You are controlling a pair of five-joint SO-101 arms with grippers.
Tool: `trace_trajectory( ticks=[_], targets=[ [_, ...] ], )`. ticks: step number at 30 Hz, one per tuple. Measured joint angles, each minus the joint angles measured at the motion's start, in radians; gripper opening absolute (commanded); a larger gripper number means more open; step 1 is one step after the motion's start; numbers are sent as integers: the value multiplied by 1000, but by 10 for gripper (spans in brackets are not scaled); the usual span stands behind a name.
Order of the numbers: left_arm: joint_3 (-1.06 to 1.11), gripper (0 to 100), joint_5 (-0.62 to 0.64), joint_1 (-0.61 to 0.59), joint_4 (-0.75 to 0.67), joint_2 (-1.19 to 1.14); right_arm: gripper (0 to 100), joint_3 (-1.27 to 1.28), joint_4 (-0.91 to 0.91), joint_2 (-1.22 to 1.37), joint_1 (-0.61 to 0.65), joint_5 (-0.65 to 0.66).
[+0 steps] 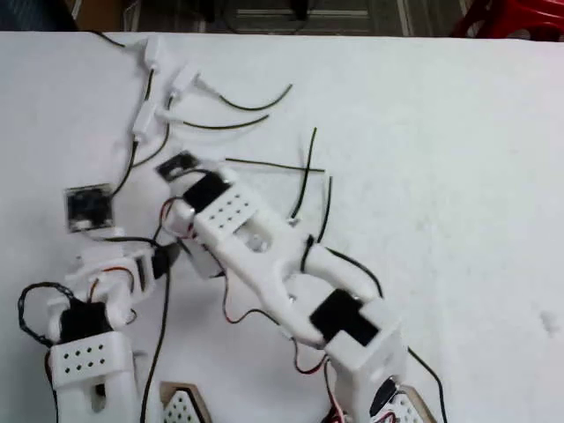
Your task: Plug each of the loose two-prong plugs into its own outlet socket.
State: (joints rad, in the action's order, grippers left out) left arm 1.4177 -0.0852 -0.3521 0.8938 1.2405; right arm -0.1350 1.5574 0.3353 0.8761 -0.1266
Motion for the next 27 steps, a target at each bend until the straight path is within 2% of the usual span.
trace_trajectory(
  ticks=[3, 6, 11, 17, 24, 27],
  targets=[
    [0, 392, 40, -63, -31, 0, 229, -17, 2, 31, 6, 0],
    [0, 392, 51, -69, -38, 0, 285, -83, 91, 29, -44, 3],
    [0, 392, 43, 35, -11, 0, 287, -118, 147, -91, -296, 91],
    [0, 392, -87, 269, 35, 0, 287, -28, 152, -293, -663, 242],
    [0, 392, -233, 669, 37, 0, 287, 222, 147, -351, -1016, 256],
    [0, 385, -252, 776, 6, 0, 286, 336, 95, -345, -1131, 256]
  ],
)
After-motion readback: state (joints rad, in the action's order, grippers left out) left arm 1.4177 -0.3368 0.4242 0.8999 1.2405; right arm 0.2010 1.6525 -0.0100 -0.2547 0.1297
